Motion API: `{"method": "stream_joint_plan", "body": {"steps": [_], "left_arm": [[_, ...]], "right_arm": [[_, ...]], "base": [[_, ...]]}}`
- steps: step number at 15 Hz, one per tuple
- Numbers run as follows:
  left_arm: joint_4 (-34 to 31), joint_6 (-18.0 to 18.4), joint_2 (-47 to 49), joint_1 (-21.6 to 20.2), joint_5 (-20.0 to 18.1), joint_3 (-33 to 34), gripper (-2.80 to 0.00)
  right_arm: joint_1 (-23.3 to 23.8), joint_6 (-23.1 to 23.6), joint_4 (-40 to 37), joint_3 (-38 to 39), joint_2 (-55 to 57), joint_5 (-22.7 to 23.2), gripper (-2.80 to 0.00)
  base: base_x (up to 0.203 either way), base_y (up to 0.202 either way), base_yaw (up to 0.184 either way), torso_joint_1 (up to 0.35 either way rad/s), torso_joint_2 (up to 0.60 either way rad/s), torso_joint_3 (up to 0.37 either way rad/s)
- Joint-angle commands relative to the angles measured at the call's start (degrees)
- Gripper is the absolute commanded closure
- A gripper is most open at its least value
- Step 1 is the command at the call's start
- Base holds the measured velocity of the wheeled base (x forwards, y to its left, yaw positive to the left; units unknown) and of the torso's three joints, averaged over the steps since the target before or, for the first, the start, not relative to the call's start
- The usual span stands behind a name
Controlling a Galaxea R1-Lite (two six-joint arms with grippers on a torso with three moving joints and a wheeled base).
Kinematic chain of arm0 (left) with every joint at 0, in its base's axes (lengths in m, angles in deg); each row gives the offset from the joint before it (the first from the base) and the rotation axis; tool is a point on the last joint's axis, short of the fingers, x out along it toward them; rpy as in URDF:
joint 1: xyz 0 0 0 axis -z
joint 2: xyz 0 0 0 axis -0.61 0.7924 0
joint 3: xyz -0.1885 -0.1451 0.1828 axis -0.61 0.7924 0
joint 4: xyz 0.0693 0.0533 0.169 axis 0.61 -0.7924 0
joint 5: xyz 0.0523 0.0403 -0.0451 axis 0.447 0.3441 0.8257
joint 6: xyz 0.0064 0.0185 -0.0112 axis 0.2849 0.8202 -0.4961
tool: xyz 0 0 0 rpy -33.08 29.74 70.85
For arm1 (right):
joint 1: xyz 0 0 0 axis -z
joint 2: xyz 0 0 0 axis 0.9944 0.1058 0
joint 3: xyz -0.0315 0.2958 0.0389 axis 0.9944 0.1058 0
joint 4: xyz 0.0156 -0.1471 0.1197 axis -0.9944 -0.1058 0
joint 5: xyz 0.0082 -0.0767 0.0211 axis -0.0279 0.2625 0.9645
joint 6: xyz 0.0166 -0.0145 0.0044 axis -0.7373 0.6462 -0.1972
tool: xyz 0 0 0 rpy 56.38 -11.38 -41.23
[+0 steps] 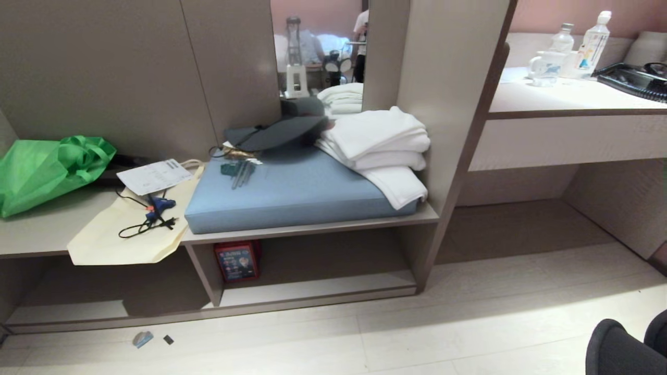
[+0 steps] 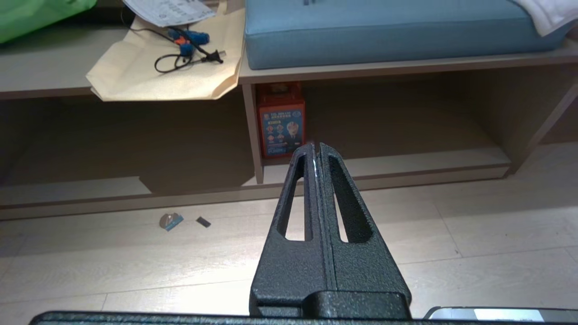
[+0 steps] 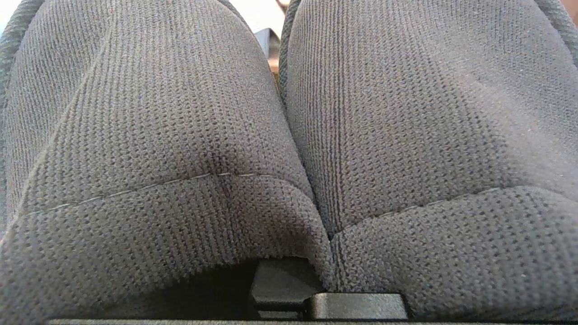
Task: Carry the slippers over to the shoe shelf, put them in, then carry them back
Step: Place the slippers on the floor
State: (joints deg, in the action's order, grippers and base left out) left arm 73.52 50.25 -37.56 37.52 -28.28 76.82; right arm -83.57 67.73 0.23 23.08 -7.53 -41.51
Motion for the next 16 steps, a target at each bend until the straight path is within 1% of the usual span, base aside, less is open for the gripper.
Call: {"method": "stream_joint_plan", "body": {"steps": [1, 3, 6, 16], "left_arm": [[0.01, -0.03, 0.02, -0.01, 0.02, 0.00, 0.00], [0.01, 0.15, 0.02, -0.01, 0.02, 0.00, 0.00], [0.01, 0.33, 0.02, -0.01, -0.01, 0.00, 0.00], [0.01, 0.15, 0.02, -0.01, 0.02, 0.00, 0.00]], "right_arm": [[0.00, 0.02, 0.05, 0.00, -0.01, 0.02, 0.00], [0.00, -0.51, 0.00, 0.00, -0.01, 0.02, 0.00], [0.00, -0.16, 0.02, 0.00, -0.01, 0.02, 0.00], [0.00, -0.16, 0.03, 0.00, -0.01, 0.02, 0.00]], "base": [[0.000, 0.000, 0.000, 0.004, 0.00, 0.198], [0.000, 0.000, 0.000, 0.003, 0.00, 0.150], [0.000, 0.000, 0.000, 0.002, 0.00, 0.042], [0.000, 0.000, 0.000, 0.000, 0.00, 0.000]]}}
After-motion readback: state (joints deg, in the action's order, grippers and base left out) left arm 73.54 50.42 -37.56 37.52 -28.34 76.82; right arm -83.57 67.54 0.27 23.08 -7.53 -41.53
